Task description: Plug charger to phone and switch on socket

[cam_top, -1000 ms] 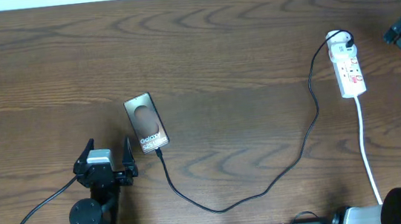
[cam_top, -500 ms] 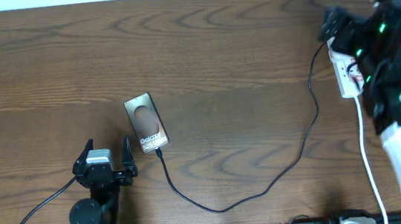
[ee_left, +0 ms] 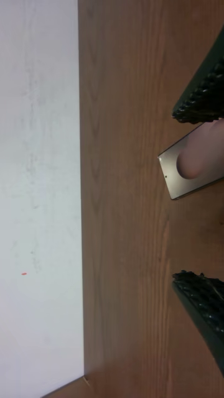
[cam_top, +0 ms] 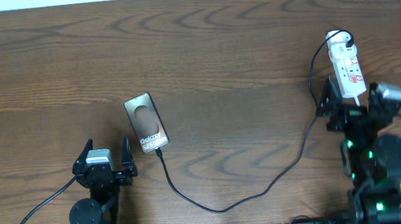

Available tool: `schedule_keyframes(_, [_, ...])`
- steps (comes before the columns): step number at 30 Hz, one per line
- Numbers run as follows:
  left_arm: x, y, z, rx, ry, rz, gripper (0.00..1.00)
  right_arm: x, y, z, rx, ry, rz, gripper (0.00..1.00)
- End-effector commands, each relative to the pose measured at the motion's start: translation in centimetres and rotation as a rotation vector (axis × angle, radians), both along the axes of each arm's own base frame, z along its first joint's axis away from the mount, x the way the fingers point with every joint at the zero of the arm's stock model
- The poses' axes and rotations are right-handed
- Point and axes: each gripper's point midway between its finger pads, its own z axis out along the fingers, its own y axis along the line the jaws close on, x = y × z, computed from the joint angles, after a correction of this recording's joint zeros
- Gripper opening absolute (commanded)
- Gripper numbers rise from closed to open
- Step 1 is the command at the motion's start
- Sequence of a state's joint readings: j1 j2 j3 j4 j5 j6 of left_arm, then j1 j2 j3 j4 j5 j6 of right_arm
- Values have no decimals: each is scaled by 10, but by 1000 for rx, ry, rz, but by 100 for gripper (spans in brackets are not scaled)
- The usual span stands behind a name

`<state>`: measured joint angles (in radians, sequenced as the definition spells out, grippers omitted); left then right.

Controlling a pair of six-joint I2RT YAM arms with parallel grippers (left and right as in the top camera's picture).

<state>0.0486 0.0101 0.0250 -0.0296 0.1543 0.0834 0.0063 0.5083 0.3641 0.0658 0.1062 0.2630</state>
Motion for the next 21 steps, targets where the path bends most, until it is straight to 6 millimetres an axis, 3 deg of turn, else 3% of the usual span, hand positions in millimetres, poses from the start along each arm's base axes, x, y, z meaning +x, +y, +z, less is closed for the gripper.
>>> schedule_keyframes(1, [0,-1,-16,8,44,-5,78,-22,-3,-11,-63,-63,-19,99])
schedule_keyframes(10, [0,-1,-16,8,44,-5,78,-40,-4,-53,-52,-137,-24,99])
schedule_keyframes(13, [0,-1,-16,8,44,-5,78,-39,-2,-71,-50,-76,-14,99])
schedule_keyframes(17, [0,-1,-16,8,44,-5,78,-40,-3,-86,-55,-14,-23,99])
schedule_keyframes(21, [0,-1,-16,8,44,-5,78,-39,2,-87,-116,-4,6,99])
